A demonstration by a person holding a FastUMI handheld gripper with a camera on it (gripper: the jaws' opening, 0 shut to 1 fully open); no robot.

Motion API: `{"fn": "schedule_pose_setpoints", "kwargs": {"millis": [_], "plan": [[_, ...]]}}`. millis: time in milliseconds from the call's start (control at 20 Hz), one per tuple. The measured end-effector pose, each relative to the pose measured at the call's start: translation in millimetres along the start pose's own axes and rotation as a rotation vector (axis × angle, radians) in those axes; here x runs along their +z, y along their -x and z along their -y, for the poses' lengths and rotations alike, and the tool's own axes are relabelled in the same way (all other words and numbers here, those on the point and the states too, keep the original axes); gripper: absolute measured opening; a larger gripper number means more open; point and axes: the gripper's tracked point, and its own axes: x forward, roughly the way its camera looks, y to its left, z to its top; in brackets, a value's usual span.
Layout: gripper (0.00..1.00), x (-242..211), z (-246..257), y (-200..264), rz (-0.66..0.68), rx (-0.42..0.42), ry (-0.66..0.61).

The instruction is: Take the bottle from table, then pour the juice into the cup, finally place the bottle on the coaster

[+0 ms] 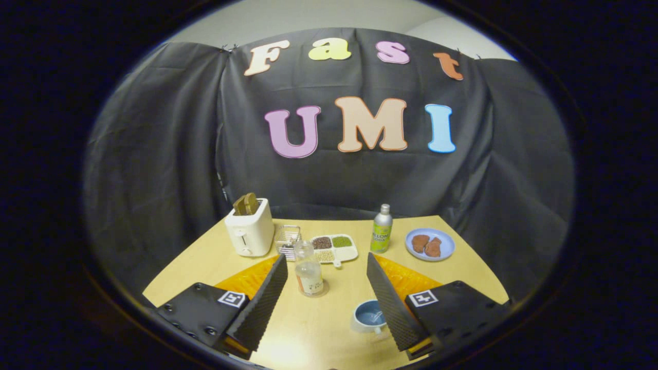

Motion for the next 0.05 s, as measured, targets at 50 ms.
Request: {"fn": "schedule_pose_setpoints", "kwargs": {"millis": [50], "plan": [[0.98, -0.8, 4.2, 3.3, 0.0, -0.003, 0.0]]}}
